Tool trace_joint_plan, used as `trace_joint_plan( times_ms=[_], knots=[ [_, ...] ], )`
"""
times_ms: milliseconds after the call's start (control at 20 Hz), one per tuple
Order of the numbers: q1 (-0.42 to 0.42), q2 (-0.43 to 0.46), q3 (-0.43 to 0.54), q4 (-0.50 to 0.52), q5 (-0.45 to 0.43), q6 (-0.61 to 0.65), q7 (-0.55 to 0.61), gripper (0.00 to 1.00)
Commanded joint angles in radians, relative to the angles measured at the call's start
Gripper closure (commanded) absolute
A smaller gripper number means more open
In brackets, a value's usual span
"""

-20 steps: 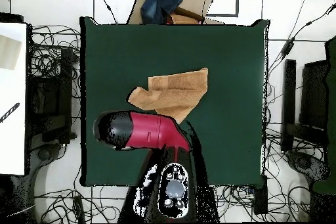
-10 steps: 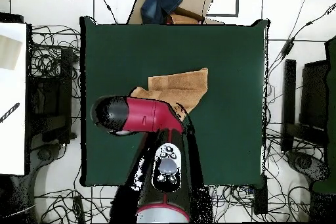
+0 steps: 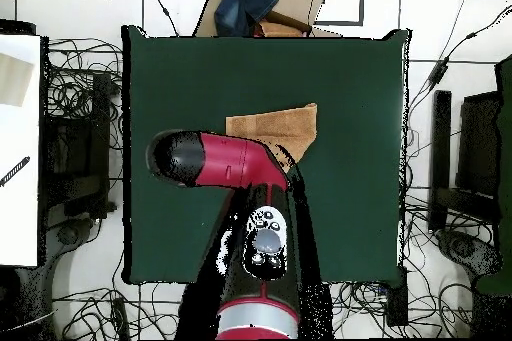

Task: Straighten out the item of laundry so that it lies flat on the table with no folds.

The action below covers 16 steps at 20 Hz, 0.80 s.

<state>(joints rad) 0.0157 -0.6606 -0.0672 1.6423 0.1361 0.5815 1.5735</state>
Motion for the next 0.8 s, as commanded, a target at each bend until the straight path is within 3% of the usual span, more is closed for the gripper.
trace_joint_plan(
  times_ms=[50, 150, 250, 500, 800],
  knots=[
    [0.065, 0.023, -0.041, -0.018, 0.022, -0.001, 0.301, 0.00],
    [0.069, 0.026, -0.051, -0.024, 0.005, 0.056, 0.274, 0.00],
    [0.078, 0.012, -0.056, -0.003, 0.001, -0.052, 0.272, 0.00],
    [0.135, -0.002, -0.121, -0.013, -0.016, 0.046, 0.280, 0.00],
    [0.187, -0.010, -0.149, -0.007, 0.011, 0.045, 0.306, 0.00]
  ],
)
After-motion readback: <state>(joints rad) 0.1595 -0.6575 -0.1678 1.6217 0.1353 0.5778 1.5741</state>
